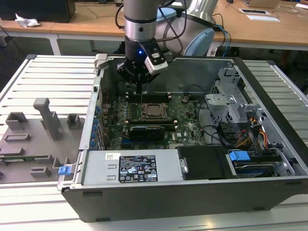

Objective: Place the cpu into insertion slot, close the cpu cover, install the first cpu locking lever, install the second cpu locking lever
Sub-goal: 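Install the first cpu locking lever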

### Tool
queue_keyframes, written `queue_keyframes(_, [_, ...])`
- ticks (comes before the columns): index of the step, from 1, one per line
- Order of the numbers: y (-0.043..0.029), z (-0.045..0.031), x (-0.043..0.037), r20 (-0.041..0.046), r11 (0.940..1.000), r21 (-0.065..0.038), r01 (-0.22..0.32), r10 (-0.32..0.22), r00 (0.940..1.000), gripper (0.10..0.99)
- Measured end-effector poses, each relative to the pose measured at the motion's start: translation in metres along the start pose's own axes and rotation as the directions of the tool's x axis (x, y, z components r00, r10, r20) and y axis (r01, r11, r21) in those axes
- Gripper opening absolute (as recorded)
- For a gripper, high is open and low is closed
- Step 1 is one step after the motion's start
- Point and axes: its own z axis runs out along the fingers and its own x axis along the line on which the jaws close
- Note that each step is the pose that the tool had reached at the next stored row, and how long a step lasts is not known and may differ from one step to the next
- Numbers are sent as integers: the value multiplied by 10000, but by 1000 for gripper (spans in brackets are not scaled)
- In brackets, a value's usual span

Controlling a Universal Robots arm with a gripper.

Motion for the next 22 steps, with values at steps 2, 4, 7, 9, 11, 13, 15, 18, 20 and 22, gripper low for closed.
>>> queue_keyframes(2, [0, 3, -24, 1, 10000, 0, -1, 1, 10000, 106])
queue_keyframes(4, [0, 7, -74, 0, 10000, 0, 0, 0, 10000, 106])
queue_keyframes(7, [-1, 12, -126, 0, 10000, 0, -1, 1, 10000, 106])
queue_keyframes(9, [-1, 15, -138, 0, 10000, -98, -1, 1, 10000, 106])
queue_keyframes(11, [-2, 19, -138, 1, 9995, -308, 18, -17, 10000, 106])
queue_keyframes(13, [-3, 28, -138, 10, 9994, -321, 143, -143, 9999, 106])
queue_keyframes(15, [-3, 39, -139, 18, 9983, -321, 491, -491, 9988, 106])
queue_keyframes(18, [0, 72, -172, 20, 9977, -320, 594, -593, 9982, 106])
queue_keyframes(20, [2, 89, -223, 22, 9978, -321, 581, -581, 9983, 106])
queue_keyframes(22, [3, 101, -245, 22, 9978, -320, 577, -577, 9983, 106])
